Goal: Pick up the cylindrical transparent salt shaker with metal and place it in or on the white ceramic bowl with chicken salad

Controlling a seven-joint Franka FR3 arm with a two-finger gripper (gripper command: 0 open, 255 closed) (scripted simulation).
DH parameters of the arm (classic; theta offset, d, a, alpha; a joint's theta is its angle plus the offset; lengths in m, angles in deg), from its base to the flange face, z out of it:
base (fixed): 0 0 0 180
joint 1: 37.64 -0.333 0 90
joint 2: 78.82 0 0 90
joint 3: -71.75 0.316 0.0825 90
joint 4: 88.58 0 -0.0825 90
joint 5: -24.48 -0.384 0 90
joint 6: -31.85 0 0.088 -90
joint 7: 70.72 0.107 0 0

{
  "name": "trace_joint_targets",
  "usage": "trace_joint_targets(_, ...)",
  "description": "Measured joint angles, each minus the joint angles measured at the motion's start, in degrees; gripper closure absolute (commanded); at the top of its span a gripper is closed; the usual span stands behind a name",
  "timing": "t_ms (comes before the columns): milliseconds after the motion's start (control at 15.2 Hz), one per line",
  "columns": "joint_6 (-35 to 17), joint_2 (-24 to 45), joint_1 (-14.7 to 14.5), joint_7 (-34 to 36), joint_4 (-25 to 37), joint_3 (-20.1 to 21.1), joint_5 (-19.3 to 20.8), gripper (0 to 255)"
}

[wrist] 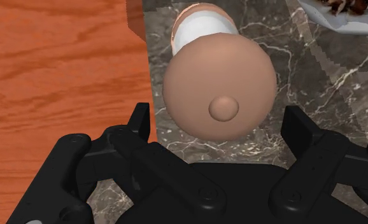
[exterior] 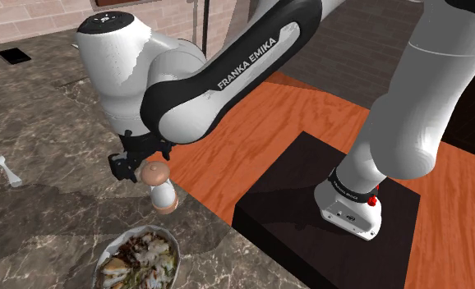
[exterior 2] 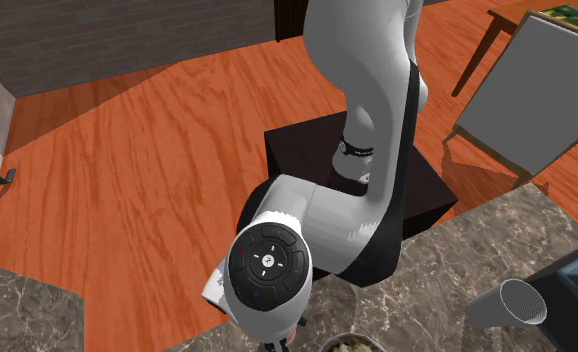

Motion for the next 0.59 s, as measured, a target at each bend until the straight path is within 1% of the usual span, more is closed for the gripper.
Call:
trace_joint_targets(330,-0.3,0.2,0.0,0.1,-0.1,0.0,0.1,0)
trace_joint_targets(396,-0.3,0.2,0.0,0.1,-0.1,0.0,0.1,255)
trace_joint_targets(594,-0.3,0.1,0.0,0.1,-0.1,0.0,0.2,255)
